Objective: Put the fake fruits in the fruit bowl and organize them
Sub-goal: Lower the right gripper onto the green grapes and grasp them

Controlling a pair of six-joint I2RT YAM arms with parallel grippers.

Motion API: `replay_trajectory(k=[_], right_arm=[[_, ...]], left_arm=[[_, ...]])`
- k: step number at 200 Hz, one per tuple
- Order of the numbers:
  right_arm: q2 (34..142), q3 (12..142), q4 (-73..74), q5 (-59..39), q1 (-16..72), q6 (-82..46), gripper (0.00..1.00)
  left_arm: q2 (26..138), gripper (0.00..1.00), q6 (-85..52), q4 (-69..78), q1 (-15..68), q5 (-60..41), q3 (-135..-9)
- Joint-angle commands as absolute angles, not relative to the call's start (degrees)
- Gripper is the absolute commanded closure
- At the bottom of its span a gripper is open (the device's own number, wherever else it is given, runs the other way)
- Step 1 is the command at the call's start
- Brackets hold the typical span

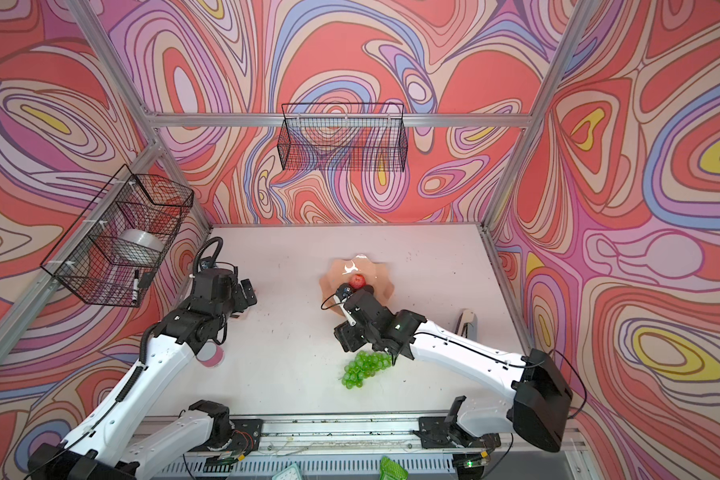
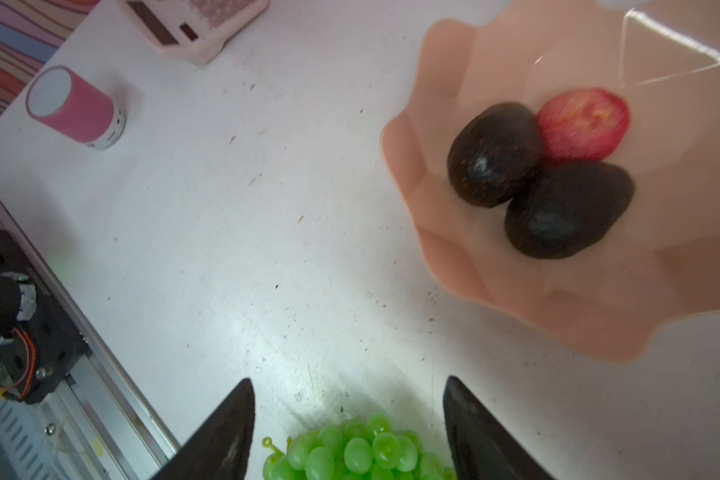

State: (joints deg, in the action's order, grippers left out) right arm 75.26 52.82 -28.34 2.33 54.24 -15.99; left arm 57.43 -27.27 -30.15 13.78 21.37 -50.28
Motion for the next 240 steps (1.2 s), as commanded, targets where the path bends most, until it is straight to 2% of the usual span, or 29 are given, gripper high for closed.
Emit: replay_trajectory(k=[1, 202, 240], right_arm=[[73.16, 47.52, -24.93, 4.61, 56.58, -19.78, 0.27], [78.76, 33.52, -13.06, 5.69, 59.82, -27.66, 0.27], [80.09, 32.78, -12.59, 6.83, 60.22, -28.43, 0.33]], left_arm=[[57.74, 0.01, -28.29, -28.97, 13.44, 20.1, -50.73], [55.63, 0.01, -30.37, -31.44, 13.36, 19.73, -50.55], [55.55, 0.01, -30.25, -31.46, 13.36, 19.85, -50.65]])
